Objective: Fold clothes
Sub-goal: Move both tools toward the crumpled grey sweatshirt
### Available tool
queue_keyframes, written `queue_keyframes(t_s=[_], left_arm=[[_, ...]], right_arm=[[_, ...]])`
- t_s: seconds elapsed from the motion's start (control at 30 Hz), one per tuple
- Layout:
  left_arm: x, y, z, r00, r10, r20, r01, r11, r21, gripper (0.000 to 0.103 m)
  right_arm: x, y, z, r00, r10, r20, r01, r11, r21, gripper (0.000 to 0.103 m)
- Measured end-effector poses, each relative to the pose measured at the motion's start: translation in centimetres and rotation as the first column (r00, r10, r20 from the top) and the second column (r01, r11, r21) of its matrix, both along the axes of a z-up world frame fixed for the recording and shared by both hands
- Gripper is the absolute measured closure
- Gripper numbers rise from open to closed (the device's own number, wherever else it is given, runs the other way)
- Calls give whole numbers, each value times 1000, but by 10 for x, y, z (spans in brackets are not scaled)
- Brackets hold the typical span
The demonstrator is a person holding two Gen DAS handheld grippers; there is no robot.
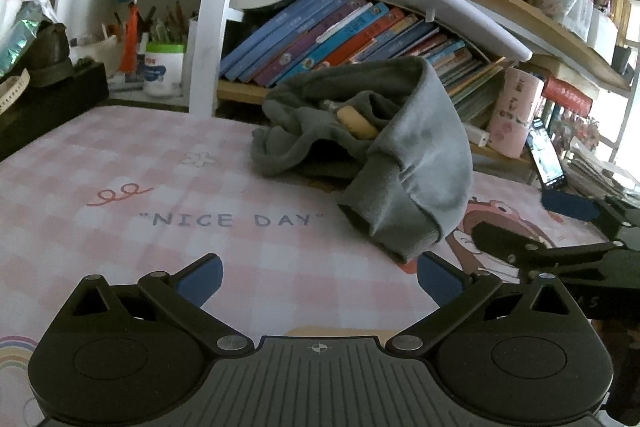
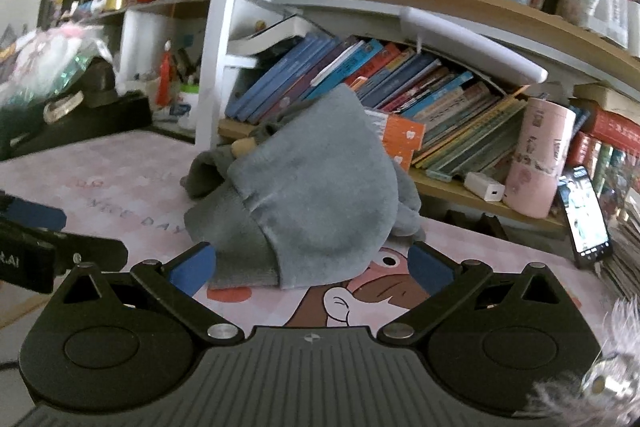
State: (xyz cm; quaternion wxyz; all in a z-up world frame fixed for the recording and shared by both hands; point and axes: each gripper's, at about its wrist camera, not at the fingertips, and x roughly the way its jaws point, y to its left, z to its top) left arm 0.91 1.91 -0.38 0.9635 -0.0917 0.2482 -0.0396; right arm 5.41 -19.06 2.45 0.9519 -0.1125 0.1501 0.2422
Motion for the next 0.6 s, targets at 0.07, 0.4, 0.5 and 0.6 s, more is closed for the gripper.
queue_keyframes(t_s=[0.07,0.4,0.5,0.6], left_arm=[[-4,-4,3,999,-23,34,23,1000,12,0],[-1,-17,8,997,-51,63,49,998,44,0],[6,-24,9,997,-54,57,51,997,53,0],[18,-31,11,997,-52,60,48,997,59,2]], right_arm=[[2,-1,0,1000,29,-11,-29,1000,8,0],[4,-20,-1,995,96,-20,-94,993,75,0],[9,-32,-1,996,88,-30,-84,990,110,0],[14,-42,-1,997,55,-56,-47,990,134,0]])
